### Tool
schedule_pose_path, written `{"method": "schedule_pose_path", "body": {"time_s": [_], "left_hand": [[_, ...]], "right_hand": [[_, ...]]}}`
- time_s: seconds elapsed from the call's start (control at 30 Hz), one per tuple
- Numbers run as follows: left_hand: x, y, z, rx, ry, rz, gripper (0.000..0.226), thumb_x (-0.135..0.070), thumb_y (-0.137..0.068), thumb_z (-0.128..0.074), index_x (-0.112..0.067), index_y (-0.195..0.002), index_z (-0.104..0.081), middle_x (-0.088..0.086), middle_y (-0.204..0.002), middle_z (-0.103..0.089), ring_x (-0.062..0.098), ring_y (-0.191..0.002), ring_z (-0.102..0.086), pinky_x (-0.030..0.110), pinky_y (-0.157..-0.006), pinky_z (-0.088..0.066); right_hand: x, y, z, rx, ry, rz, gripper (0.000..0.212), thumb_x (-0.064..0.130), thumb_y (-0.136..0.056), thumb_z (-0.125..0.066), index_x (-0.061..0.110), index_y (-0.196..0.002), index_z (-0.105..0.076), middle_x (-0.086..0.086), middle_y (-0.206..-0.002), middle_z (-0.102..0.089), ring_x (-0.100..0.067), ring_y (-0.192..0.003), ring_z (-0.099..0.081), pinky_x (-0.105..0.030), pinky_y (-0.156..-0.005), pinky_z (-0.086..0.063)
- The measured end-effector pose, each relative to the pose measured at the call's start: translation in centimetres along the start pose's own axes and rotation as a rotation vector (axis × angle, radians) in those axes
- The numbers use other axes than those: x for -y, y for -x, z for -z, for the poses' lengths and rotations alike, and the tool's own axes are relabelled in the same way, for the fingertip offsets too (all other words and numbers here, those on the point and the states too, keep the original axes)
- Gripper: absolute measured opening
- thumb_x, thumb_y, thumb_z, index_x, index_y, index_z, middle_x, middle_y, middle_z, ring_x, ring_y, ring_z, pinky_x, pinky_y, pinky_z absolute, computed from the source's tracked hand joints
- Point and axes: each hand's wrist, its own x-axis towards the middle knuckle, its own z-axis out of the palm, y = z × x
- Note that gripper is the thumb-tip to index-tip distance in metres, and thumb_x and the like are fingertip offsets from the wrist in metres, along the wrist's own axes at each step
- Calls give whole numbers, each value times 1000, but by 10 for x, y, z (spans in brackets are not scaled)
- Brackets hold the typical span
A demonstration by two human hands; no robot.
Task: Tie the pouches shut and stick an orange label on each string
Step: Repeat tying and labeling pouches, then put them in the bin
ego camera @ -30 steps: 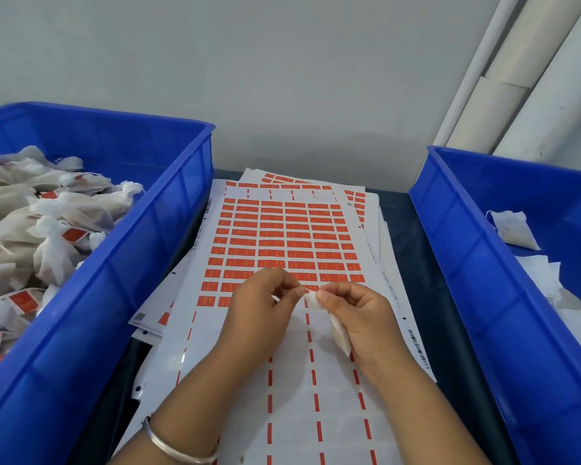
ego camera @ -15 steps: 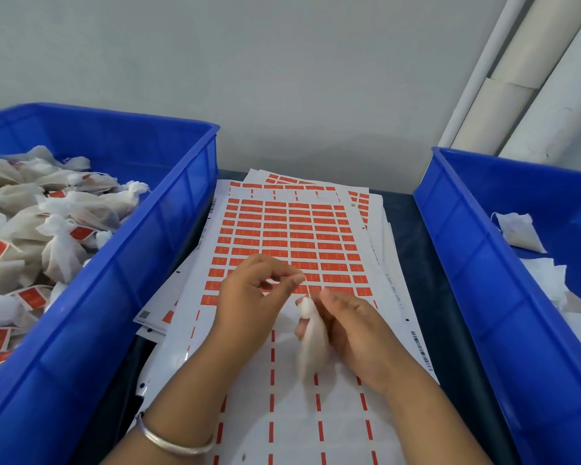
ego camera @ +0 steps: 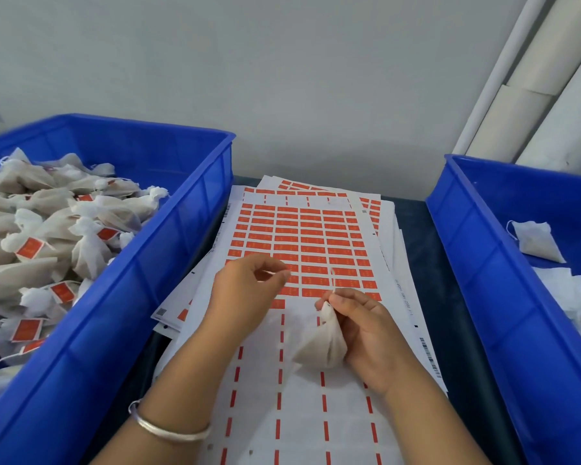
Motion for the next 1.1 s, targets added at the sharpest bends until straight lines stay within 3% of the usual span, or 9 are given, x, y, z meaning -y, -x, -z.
{"method": "schedule_pose_path", "body": {"time_s": [0.1, 0.23, 0.3, 0.37, 0.6, 0.77, 0.87, 1.1], "left_hand": [[14, 0, 2, 91, -237, 82, 36, -40, -83, -65, -33, -119, -60, -12, -116, -62, 5, -84, -58, 13, -61, -45], [27, 11, -7, 217, -373, 11, 55, -52, -80, -64, -36, -130, -48, -15, -134, -50, 5, -106, -52, 22, -85, -46], [32, 13, -8, 252, -390, 0, 62, -54, -81, -61, -36, -136, -42, -16, -144, -39, 9, -126, -44, 33, -102, -40], [32, 13, -9, 264, -444, -13, 64, -55, -82, -58, -35, -140, -38, -15, -150, -31, 11, -135, -34, 37, -108, -32], [28, 7, -10, 336, -599, -53, 62, -54, -87, -51, -31, -142, -35, -10, -153, -25, 15, -137, -31, 35, -108, -32], [29, 8, -11, 324, -632, -115, 51, -50, -89, -52, -29, -136, -47, -9, -149, -34, 16, -135, -37, 34, -106, -34], [32, 9, -12, 291, -613, -147, 44, -45, -90, -53, -29, -131, -53, -6, -143, -45, 17, -127, -46, 33, -102, -39], [33, 7, -15, 252, -615, -70, 46, -47, -88, -55, -28, -130, -54, -8, -134, -54, 18, -116, -56, 31, -99, -41]], "right_hand": [[-2, -3, 1, -26, -36, -18, 16, 23, -66, -69, 26, -80, -78, -2, -99, -75, -20, -93, -71, -32, -73, -59], [-4, -4, 1, -36, -33, -21, 18, 23, -65, -70, 26, -80, -78, -1, -96, -75, -19, -90, -72, -32, -71, -59], [-6, -4, 2, -44, -30, -29, 19, 25, -64, -71, 27, -81, -78, 0, -97, -75, -19, -91, -72, -33, -73, -59], [-7, -5, 3, -47, -34, -33, 19, 25, -63, -71, 27, -80, -78, 0, -97, -75, -20, -90, -72, -34, -75, -59], [-8, -4, 1, -62, 2, -21, 13, 24, -67, -70, 29, -76, -78, 2, -94, -75, -20, -89, -72, -34, -77, -59], [-10, -5, 1, -88, 19, -29, 14, 17, -78, -68, 27, -76, -78, 2, -95, -75, -21, -94, -69, -34, -78, -58], [-10, -4, 1, -99, 11, -24, 18, 15, -81, -67, 27, -74, -78, 2, -92, -75, -21, -91, -70, -30, -70, -59], [-9, -2, -1, -113, -4, -15, 22, 13, -84, -65, 25, -72, -79, 1, -89, -75, -20, -85, -71, -28, -65, -59]]}}
